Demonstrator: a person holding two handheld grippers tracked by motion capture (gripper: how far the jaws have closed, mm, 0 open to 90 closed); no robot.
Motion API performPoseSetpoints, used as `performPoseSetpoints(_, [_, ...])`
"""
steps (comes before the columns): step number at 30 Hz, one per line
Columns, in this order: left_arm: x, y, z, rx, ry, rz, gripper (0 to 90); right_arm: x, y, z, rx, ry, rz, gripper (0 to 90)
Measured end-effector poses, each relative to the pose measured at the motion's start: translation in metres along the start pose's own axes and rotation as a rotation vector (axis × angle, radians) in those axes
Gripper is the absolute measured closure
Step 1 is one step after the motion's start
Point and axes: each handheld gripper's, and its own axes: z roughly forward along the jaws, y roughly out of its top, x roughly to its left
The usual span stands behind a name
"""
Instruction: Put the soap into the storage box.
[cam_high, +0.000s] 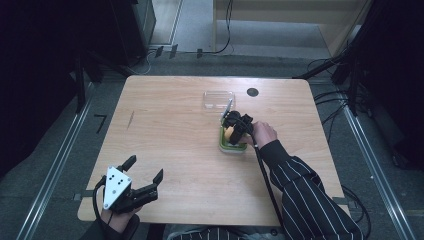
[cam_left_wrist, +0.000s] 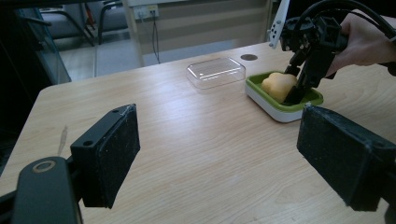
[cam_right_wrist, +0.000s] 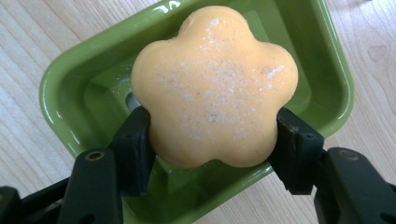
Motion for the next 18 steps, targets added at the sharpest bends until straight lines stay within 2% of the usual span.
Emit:
performPoseSetpoints(7, [0.0001,0.0000,0.0000,-0.001,-0.001,0.001,13.7,0.0031,0.0012,0.0021,0.002,-0.009,-0.020,39.6])
performPoseSetpoints(18, [0.0000,0.0000,0.0001,0.000,0.000,0.000,13.7,0.0028,0.0006,0.0047,0.004,-0.008,-0.016,38.6])
